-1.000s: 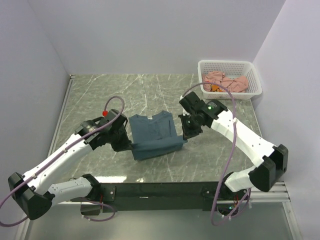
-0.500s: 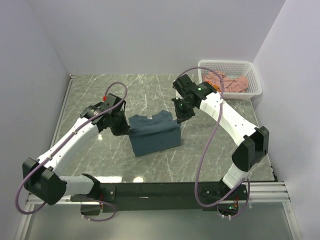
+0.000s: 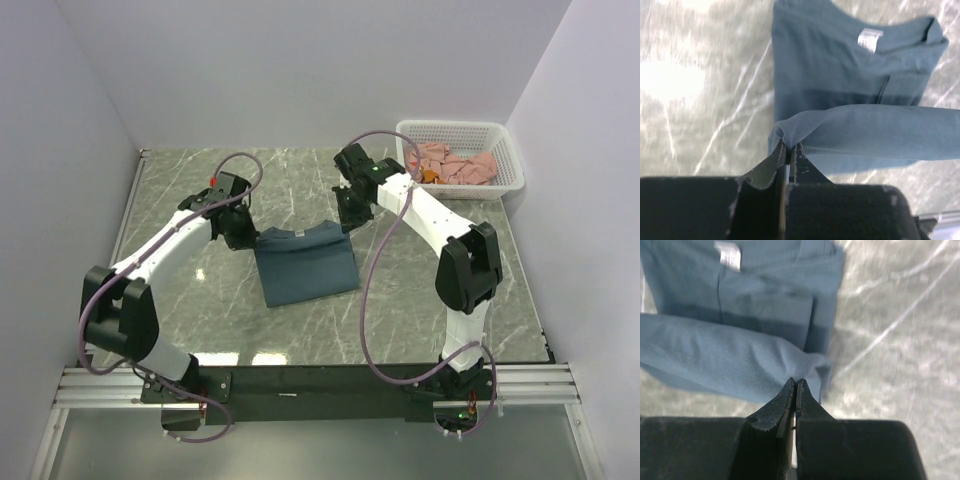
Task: Fold and stack the t-shirts
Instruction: Fold the tshirt
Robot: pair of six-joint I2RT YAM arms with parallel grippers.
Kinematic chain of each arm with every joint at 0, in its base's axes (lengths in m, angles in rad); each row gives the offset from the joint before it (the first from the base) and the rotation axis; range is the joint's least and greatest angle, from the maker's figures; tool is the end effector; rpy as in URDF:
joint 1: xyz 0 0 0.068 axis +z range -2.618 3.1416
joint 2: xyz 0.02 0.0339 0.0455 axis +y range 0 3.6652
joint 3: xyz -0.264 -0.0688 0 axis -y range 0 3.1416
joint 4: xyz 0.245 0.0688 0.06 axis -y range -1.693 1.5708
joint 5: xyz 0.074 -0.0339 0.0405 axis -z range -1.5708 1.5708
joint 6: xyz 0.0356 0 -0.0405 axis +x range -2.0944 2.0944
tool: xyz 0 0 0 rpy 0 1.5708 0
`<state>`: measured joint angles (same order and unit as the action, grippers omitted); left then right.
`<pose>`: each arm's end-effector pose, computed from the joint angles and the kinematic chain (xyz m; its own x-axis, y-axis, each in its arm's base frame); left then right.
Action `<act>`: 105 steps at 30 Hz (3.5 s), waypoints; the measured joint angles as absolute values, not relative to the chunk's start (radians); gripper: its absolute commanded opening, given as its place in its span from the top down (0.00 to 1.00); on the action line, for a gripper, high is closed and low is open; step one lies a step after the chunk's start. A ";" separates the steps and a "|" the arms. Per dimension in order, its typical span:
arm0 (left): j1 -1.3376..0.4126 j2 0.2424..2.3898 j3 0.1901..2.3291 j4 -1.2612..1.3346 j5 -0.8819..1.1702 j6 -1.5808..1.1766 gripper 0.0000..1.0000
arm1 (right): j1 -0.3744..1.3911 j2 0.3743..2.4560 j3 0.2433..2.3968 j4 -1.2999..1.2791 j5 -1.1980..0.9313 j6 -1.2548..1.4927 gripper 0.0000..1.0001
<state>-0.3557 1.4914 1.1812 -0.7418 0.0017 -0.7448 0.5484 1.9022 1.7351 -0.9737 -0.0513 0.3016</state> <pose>0.2859 -0.1063 0.2638 -0.8351 -0.4128 -0.3635 -0.2952 0.8940 -0.3372 0.3431 0.2117 0.2820 -0.9007 -0.2026 -0.3842 -0.2841 0.9439 0.1683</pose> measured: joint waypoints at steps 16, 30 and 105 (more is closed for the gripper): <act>-0.324 1.717 1.132 -0.413 -0.014 -0.691 0.99 | 0.481 2.033 1.608 -0.657 -0.049 0.352 1.00; -0.324 1.737 1.090 -0.295 -0.014 -0.689 0.77 | 0.471 2.015 1.470 -0.515 -0.027 0.418 0.77; -0.403 1.382 0.535 -0.012 0.266 -0.812 0.49 | 0.301 1.860 0.615 0.554 -0.941 0.752 0.67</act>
